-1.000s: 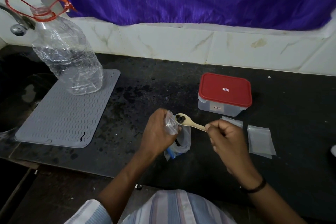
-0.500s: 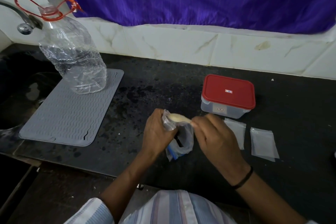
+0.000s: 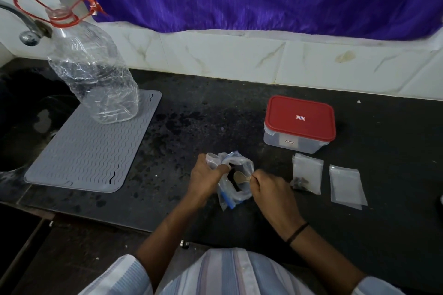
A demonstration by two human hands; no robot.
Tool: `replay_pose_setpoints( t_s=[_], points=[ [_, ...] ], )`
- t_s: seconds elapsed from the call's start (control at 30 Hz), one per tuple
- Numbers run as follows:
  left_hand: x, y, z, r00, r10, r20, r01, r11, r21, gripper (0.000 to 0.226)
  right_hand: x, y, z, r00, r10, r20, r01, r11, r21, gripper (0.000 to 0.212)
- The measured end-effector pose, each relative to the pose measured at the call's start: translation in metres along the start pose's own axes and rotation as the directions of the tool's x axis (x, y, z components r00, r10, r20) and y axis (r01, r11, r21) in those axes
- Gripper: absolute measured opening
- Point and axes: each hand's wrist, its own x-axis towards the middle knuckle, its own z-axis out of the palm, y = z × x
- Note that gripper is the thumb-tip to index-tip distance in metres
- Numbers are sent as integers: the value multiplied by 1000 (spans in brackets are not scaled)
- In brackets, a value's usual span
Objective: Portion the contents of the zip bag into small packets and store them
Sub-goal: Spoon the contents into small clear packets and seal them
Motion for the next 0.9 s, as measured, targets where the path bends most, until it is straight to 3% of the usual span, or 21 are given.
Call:
replay_pose_setpoints(
  t_s=[0.17,0.33,0.6,0.77,0.9],
  points=[
    [0,3,1,998,-42,54,50,984,-171,25,2,-4,7,995,58,80,-66,993,102,15],
    [1,-1,0,995,-46,83,61,979,-195,29,-3,2,18,960,183,210,-246,912,329,15],
    [4,-4,-1,999,-20,44,26,992,-120,31,-8,10,13,913,364,184,-392,660,641,19],
    [4,-6,-7,995,74,59,-70,995,-76,35,-17,17,-5,895,418,155,-399,597,696,18],
    [0,-2,-10,975,221,-33,-218,974,67,33,-18,7,-33,900,419,119,-346,522,780,18]
  ],
)
